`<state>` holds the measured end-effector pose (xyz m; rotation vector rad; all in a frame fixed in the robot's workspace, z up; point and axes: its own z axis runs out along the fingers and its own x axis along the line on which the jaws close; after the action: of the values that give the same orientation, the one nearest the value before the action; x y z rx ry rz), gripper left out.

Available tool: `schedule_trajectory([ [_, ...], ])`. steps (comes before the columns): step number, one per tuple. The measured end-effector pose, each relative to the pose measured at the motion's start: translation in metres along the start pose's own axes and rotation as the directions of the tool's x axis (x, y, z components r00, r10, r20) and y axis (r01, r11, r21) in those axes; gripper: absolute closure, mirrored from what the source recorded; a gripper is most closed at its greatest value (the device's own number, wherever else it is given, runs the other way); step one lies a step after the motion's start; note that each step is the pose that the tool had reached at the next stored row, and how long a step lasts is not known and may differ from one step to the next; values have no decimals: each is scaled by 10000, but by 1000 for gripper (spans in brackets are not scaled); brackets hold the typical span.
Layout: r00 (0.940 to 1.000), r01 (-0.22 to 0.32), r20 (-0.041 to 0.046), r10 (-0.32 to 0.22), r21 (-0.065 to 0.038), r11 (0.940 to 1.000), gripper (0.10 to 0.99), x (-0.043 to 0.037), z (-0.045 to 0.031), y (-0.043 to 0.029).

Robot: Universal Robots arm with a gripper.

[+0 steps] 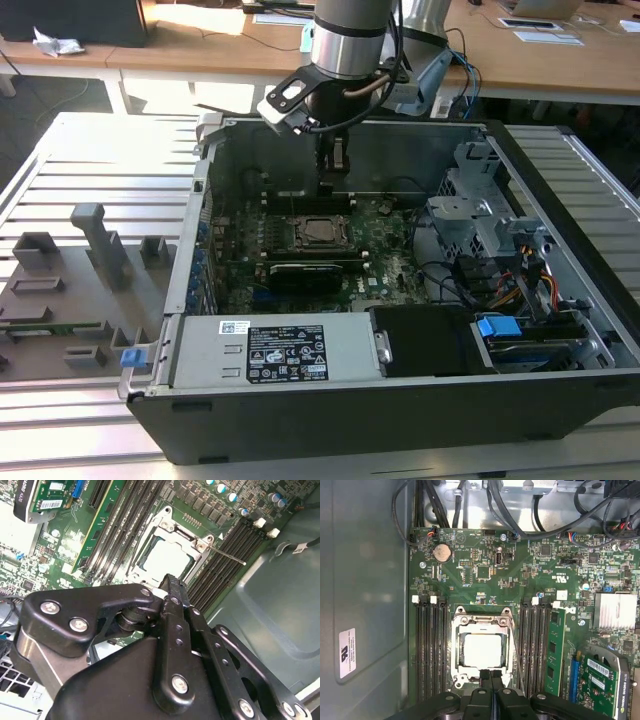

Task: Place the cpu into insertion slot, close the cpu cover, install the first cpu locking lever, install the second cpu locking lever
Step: 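Close the cpu cover, then install the first cpu locking lever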

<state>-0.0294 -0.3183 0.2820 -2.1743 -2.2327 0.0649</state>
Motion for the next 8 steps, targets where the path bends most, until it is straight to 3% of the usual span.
schedule_trajectory([
  [8,10000,17,8,-17,0,10000,980,0,0,0],
])
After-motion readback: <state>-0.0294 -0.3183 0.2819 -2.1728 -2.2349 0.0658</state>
